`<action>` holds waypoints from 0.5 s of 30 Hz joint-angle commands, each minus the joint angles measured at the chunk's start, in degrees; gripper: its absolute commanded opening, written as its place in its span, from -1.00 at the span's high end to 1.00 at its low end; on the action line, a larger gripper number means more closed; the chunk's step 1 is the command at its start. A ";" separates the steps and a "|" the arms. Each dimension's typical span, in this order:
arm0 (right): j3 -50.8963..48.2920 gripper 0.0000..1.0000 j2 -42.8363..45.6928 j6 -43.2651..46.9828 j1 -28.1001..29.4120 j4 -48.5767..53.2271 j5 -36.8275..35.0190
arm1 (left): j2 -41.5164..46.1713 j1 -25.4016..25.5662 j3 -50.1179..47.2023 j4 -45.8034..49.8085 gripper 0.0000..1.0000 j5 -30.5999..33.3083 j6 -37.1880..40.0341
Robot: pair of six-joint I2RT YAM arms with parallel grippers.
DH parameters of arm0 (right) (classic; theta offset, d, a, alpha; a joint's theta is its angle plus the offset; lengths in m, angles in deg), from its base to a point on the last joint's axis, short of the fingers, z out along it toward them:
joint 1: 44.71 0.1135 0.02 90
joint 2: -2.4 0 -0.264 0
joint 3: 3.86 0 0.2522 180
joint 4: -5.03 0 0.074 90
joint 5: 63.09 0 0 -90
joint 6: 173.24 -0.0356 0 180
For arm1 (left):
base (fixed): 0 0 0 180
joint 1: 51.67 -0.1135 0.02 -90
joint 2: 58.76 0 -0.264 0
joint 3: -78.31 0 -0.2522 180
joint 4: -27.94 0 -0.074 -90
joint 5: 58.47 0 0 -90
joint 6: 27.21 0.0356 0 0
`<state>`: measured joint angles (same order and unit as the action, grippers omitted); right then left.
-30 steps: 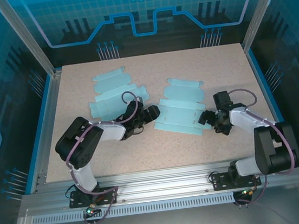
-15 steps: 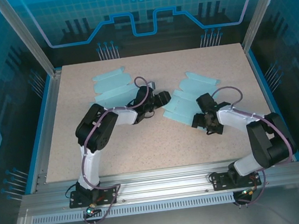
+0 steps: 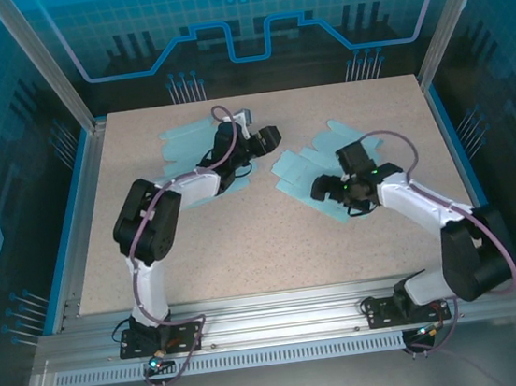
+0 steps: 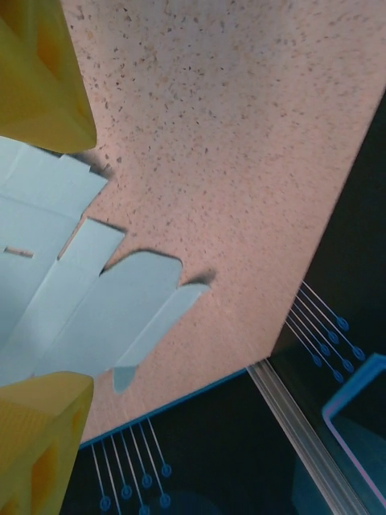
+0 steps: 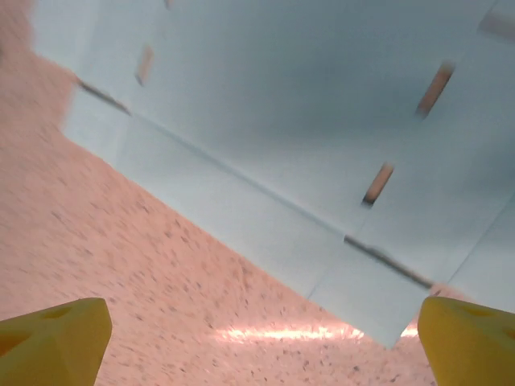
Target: Fold the paper box
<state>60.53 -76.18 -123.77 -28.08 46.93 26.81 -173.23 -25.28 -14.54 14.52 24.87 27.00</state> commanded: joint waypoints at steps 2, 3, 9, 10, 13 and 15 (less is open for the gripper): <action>3.34 -1.00 1.16 5.92 -6.73 2.76 0.98 | 8.02 0.37 -6.46 3.23 -0.48 2.70 -0.87; 3.98 -1.00 0.62 6.81 -7.74 2.55 1.05 | 9.17 0.39 -8.09 3.48 -0.47 2.95 -2.00; 9.91 -1.00 -7.30 12.17 -13.34 2.12 2.16 | 15.73 2.48 -17.44 6.94 -0.47 4.09 -6.80; 10.70 -1.00 -8.80 12.69 -14.07 1.78 3.04 | 16.31 3.13 -18.39 7.45 -0.47 4.11 -7.13; 13.67 -1.00 -14.24 14.11 -15.53 1.39 5.59 | 16.97 5.10 -20.75 8.34 -0.47 3.79 -8.20; 15.85 -0.99 -17.78 14.72 -15.71 1.96 6.40 | 16.38 6.18 -21.63 9.13 -0.45 4.32 -8.48</action>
<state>73.49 -90.35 -111.92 -42.99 47.76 30.02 -158.26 -20.45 -34.94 21.40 28.15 20.46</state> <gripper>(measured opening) 0.997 0.730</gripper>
